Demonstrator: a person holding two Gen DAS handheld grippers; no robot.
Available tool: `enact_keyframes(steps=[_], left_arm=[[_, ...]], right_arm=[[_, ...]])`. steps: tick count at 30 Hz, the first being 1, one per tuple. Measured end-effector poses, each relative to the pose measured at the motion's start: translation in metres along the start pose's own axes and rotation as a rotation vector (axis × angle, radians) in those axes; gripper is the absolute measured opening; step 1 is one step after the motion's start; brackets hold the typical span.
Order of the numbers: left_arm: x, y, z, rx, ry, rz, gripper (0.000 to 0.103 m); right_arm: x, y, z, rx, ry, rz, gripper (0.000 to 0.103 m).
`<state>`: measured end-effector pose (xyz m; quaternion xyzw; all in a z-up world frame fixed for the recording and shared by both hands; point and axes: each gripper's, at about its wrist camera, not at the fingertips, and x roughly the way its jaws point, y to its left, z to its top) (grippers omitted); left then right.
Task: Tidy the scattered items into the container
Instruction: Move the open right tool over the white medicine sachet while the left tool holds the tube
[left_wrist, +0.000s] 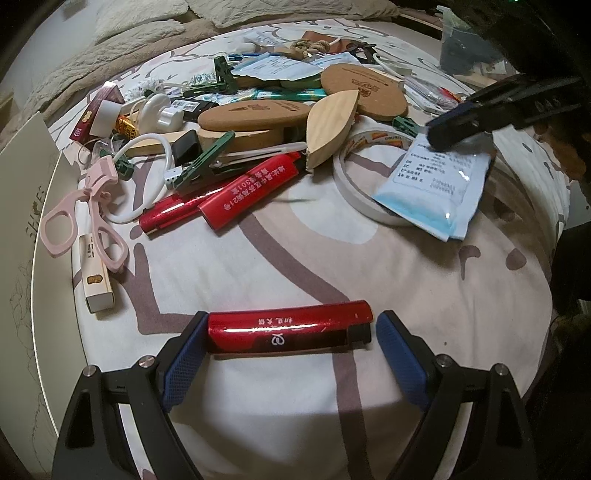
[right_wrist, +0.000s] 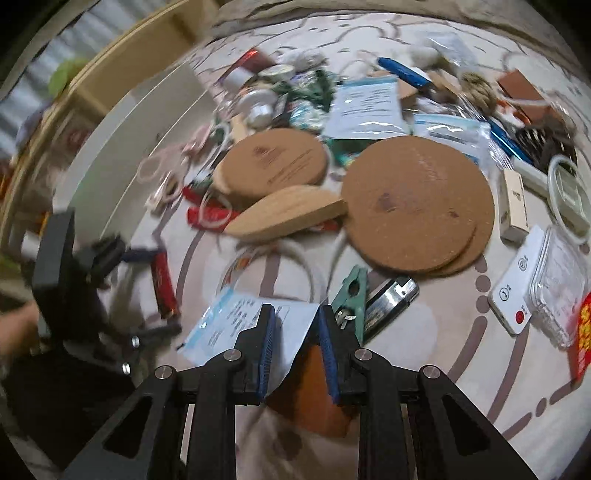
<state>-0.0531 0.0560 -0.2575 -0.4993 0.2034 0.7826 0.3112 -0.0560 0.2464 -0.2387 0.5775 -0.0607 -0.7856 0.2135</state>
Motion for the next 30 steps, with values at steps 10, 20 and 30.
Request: enact_keyframes(steps=[10, 20, 30], left_arm=[[-0.001, 0.003, 0.001, -0.018, 0.009, -0.01, 0.09], [0.002, 0.001, 0.002, -0.016, 0.005, 0.021, 0.1], [0.005, -0.002, 0.004, 0.027, -0.025, 0.061, 0.103]], right_arm=[[-0.017, 0.025, -0.015, -0.182, -0.011, 0.002, 0.024], [0.004, 0.092, -0.064, -0.547, 0.199, 0.105, 0.024], [-0.007, 0.096, -0.073, -0.649, 0.123, -0.04, 0.103]])
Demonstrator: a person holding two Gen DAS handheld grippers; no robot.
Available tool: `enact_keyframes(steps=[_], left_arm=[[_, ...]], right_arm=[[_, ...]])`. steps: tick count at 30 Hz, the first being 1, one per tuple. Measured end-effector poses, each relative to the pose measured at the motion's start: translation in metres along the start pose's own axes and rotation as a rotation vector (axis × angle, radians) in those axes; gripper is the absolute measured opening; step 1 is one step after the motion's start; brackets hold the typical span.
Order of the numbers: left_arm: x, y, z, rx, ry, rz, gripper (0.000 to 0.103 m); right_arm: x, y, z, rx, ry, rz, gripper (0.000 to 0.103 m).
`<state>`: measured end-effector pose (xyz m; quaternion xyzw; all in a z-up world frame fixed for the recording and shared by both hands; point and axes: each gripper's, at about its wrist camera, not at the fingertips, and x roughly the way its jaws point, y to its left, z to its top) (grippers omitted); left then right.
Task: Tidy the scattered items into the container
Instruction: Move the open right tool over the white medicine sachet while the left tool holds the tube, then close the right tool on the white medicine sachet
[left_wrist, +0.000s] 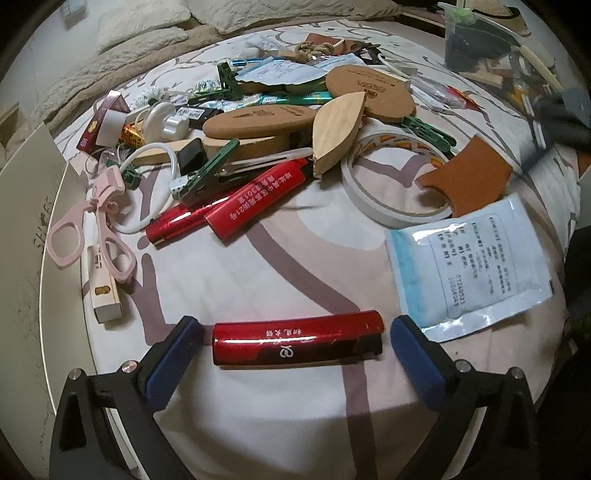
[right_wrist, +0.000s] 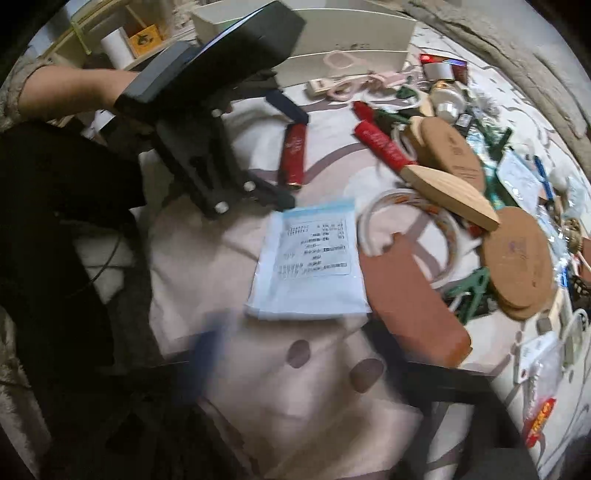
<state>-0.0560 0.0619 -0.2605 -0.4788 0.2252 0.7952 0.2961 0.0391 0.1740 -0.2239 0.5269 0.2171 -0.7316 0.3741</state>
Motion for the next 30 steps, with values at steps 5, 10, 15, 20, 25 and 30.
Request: enact_keyframes(steps=[5, 10, 15, 20, 25, 30], left_arm=[[0.0, -0.001, 0.001, 0.004, -0.007, 0.014, 0.103], [0.004, 0.007, 0.004, -0.068, 0.033, -0.018, 0.103], [0.001, 0.005, 0.008, -0.081, 0.049, -0.031, 0.09], [-0.002, 0.003, 0.005, -0.058, 0.038, -0.037, 0.086], [-0.004, 0.004, 0.0, -0.047, 0.03, -0.046, 0.084], [-0.009, 0.006, -0.006, -0.035, 0.028, -0.062, 0.084]], right_arm=[[-0.001, 0.003, 0.01, -0.038, -0.039, -0.093, 0.103], [0.005, 0.012, 0.02, -0.07, -0.04, -0.112, 0.103], [0.02, 0.018, 0.032, -0.1, -0.007, -0.115, 0.103], [0.036, 0.019, 0.043, -0.103, 0.046, -0.134, 0.103], [0.049, 0.017, 0.052, -0.09, 0.089, -0.155, 0.103], [0.057, 0.016, 0.054, -0.099, 0.12, -0.165, 0.103]])
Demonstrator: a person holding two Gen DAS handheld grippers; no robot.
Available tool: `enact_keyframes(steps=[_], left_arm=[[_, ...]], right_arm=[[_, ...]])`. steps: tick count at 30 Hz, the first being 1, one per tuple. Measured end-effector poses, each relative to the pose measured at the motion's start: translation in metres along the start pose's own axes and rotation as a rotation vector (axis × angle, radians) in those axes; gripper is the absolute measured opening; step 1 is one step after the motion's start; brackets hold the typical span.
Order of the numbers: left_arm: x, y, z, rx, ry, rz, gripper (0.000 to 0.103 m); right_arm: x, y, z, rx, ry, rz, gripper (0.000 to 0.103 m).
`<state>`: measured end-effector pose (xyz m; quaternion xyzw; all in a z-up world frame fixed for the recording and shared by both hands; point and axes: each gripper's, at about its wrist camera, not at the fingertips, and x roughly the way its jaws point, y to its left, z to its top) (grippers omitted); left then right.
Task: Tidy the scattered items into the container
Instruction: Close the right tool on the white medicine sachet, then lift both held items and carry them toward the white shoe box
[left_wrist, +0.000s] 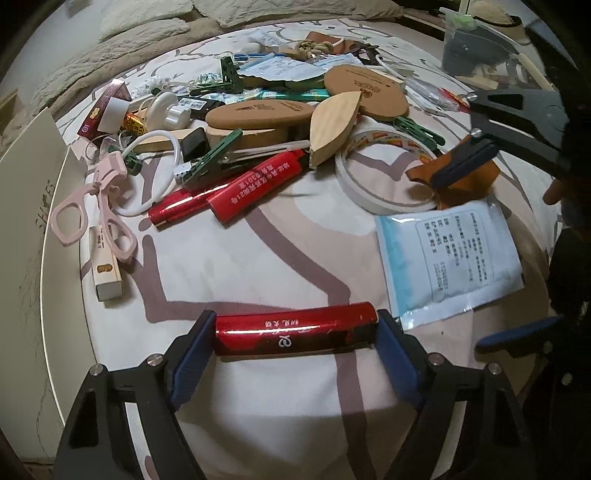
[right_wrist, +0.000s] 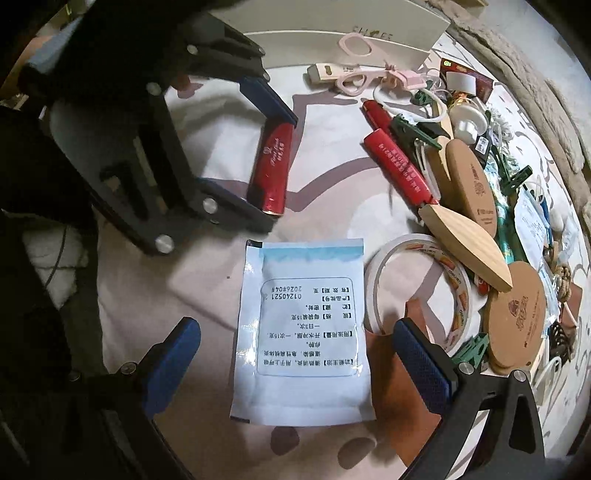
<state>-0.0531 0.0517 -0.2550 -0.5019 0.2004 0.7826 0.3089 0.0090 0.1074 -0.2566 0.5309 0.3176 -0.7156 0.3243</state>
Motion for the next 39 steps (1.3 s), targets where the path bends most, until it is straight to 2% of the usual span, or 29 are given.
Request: enact_keyframes(steps=[3, 5, 7, 10, 15, 17, 22, 27, 30, 39], left_arm=[[-0.003, -0.001, -0.004, 0.033, -0.002, -0.003, 0.084], [-0.004, -0.003, -0.007, 0.067, -0.001, -0.005, 0.084], [-0.006, -0.003, -0.011, 0.084, -0.006, -0.013, 0.084], [-0.006, 0.0, -0.013, 0.06, -0.007, -0.027, 0.084], [-0.004, 0.001, -0.009, 0.016, 0.017, -0.032, 0.09], [-0.003, 0.002, -0.007, -0.013, 0.027, -0.042, 0.093], [-0.001, 0.004, -0.005, -0.043, 0.038, -0.048, 0.093], [0.0, 0.007, -0.001, -0.081, 0.053, -0.047, 0.091], [-0.001, 0.005, -0.001, -0.075, 0.049, -0.029, 0.083], [-0.006, 0.007, 0.004, -0.104, 0.055, -0.015, 0.083]], right_arm=[[0.002, 0.0, 0.001, 0.001, 0.011, -0.002, 0.103], [0.001, -0.002, 0.002, 0.007, 0.013, 0.002, 0.099], [0.0, -0.004, 0.002, 0.009, 0.016, -0.006, 0.091], [-0.003, -0.007, 0.003, 0.018, 0.014, -0.016, 0.079], [-0.005, -0.007, 0.001, 0.034, 0.006, -0.038, 0.074], [-0.008, -0.007, 0.0, 0.038, -0.003, -0.045, 0.065], [-0.017, -0.01, -0.005, 0.049, -0.023, -0.053, 0.053], [-0.025, -0.014, -0.011, 0.072, -0.033, -0.05, 0.051], [-0.029, -0.013, -0.013, 0.08, -0.039, -0.057, 0.051], [-0.038, -0.012, -0.006, 0.144, -0.08, -0.073, 0.051]])
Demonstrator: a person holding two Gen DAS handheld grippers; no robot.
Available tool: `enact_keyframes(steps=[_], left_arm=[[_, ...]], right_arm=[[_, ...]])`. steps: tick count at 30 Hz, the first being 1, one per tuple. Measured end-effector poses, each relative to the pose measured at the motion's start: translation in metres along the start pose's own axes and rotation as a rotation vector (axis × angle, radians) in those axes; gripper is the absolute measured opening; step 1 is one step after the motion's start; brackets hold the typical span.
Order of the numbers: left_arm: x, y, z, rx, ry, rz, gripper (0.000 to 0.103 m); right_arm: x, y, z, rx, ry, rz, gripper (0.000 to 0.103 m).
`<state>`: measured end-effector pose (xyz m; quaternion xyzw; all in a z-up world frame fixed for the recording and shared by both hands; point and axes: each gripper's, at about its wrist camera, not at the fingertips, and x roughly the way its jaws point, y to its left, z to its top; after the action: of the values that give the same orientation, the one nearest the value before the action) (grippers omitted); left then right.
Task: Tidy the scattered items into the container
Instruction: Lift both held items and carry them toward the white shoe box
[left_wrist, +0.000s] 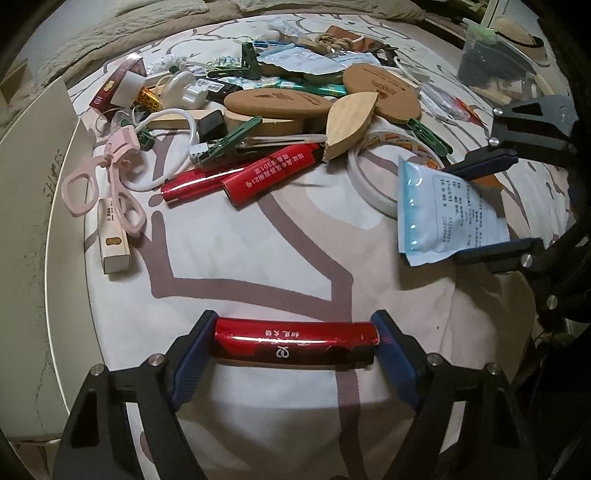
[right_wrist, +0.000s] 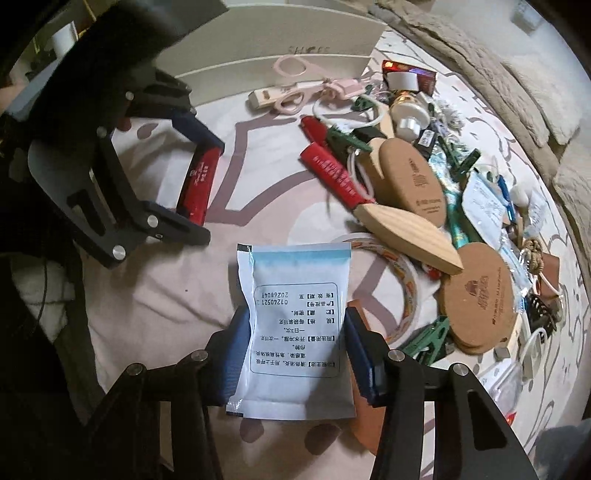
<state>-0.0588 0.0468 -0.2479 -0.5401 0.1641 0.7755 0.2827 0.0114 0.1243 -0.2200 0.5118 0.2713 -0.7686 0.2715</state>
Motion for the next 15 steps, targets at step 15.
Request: enact_keyframes(steps=[15], left_arm=[[-0.033, -0.005, 0.015, 0.007, -0.075, 0.062, 0.083]], right_arm=[[-0.024, -0.034, 0.01, 0.09, -0.117, -0.059, 0.051]])
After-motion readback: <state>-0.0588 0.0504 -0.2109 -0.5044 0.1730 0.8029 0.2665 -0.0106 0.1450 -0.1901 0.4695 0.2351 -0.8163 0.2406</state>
